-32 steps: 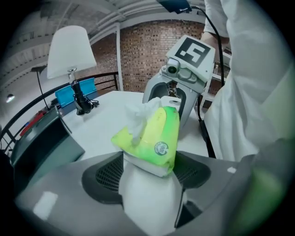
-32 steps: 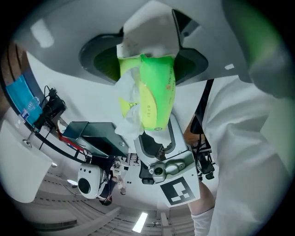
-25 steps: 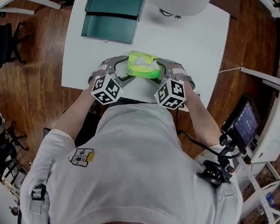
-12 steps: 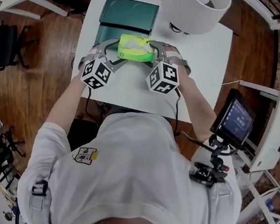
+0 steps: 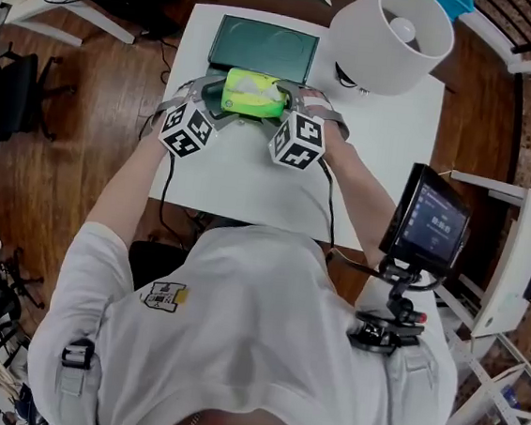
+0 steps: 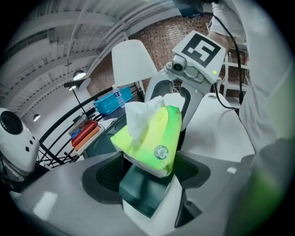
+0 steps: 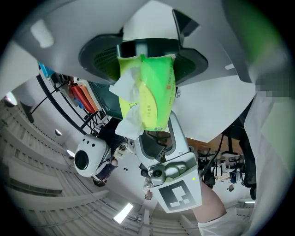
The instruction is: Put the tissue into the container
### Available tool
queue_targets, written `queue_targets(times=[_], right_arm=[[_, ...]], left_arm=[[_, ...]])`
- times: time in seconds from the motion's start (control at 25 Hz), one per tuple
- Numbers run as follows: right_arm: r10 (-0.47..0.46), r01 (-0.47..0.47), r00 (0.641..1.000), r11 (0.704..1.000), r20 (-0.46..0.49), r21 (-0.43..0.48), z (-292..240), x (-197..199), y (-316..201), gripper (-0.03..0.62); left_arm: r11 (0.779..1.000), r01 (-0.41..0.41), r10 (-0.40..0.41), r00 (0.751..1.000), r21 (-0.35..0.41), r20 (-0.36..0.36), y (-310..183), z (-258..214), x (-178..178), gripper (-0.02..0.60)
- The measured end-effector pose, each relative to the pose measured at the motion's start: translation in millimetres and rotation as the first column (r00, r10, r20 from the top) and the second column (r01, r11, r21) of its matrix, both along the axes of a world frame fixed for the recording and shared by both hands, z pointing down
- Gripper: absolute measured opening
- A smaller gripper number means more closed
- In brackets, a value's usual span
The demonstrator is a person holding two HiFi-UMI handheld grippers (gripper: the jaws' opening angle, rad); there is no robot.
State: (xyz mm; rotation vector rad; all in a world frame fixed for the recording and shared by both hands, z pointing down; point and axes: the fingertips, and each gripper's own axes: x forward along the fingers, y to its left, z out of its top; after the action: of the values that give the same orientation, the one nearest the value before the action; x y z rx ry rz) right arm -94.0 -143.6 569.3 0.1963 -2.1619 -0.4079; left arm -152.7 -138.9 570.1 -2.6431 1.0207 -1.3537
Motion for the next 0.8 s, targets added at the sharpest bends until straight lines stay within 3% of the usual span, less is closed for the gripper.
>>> queue_targets(times=[0.12,0.32,0.52,0.8], right_arm=[[-0.002,0.002,1.0,1.0,-0.016,-0.021,9.0,-12.6,-0.9,0.331],[0.005,-0.008,0.999,0.998,-0.047,-0.057,22.6,7.2,1.2,0.334],[0.025,-0.033,0.997,0.993,-0.068,-0.117,44.8,-26.8,-11.1,0.336],[0.025,-0.052,0.99,0.979,-0.139,-0.196,66.9,-31.5,-16.8,0.336]], left_arm=[[1.0,0.003,-0.003,1.0,-0.027,0.0,-0.8,9.8,-12.7,0.334],[0.996,0.004,-0.003,1.0,-0.085,0.01,1.1,24.1,7.0,0.334],[0.99,0.022,-0.025,0.999,-0.139,-0.023,-11.3,40.8,-26.4,0.328],[0.965,0.043,-0.053,0.998,-0.258,-0.031,-18.3,57.3,-30.9,0.321]])
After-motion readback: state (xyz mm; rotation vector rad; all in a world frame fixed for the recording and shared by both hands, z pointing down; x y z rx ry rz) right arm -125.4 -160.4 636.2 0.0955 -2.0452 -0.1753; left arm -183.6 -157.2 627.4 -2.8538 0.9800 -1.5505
